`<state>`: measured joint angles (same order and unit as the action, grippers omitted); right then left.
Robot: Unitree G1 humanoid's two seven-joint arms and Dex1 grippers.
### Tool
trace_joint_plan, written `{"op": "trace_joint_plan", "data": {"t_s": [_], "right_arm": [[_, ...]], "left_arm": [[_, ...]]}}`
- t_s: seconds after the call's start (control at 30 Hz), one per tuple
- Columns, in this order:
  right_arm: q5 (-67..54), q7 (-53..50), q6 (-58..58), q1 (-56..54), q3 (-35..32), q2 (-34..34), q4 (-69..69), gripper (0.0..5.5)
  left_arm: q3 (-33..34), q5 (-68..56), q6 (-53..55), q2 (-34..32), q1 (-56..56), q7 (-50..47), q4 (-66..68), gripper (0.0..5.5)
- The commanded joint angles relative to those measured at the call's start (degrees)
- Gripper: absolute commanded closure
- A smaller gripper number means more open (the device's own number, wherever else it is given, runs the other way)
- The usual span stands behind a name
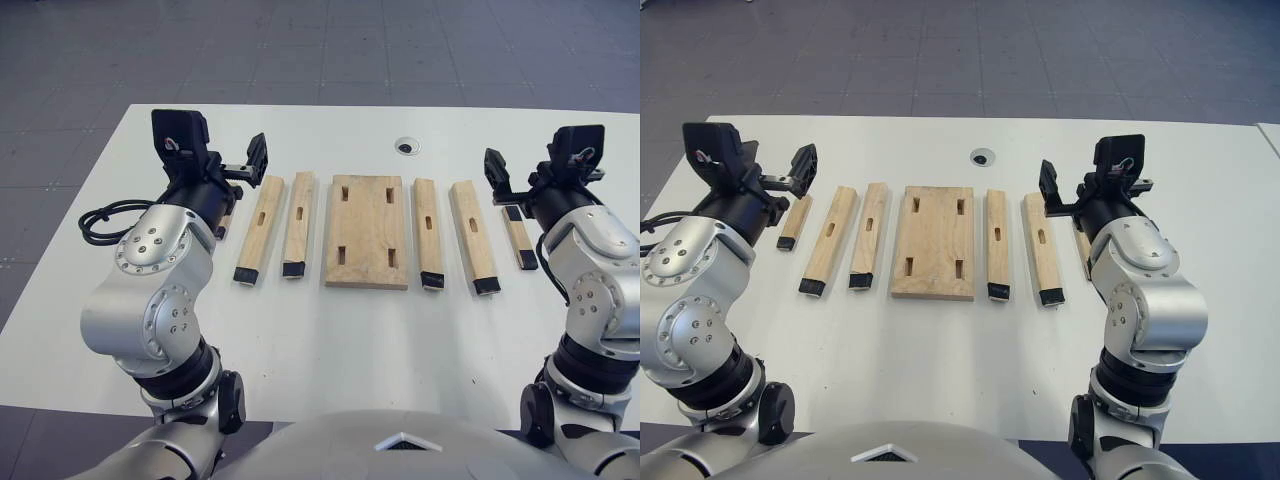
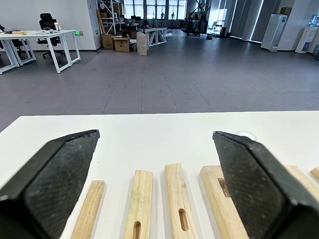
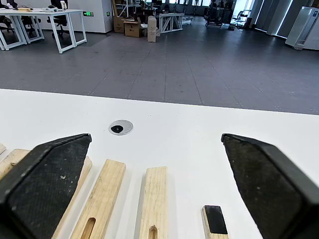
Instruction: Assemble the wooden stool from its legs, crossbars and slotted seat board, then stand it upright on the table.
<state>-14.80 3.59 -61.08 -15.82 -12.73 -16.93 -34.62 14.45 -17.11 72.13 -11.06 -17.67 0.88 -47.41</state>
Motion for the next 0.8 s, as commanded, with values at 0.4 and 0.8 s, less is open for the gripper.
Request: {"op": "trace_joint_plan", "data": {"t_s": [0.4,0.8], "right_arm": [[0.57,0.02,0.48,-0.96,-0.47,-0.77,0.65,0.69],[0.71,1.20,2.01,0.14,-1.58,-2.93,2.29,0.69]], "left_arm": [[0.41,0.84,0.11,-0.13,-0.31,-0.59,0.97,1.29],[0.26,1.39,0.03,0.56,0.29,-0.97,0.23,1.29]]}}
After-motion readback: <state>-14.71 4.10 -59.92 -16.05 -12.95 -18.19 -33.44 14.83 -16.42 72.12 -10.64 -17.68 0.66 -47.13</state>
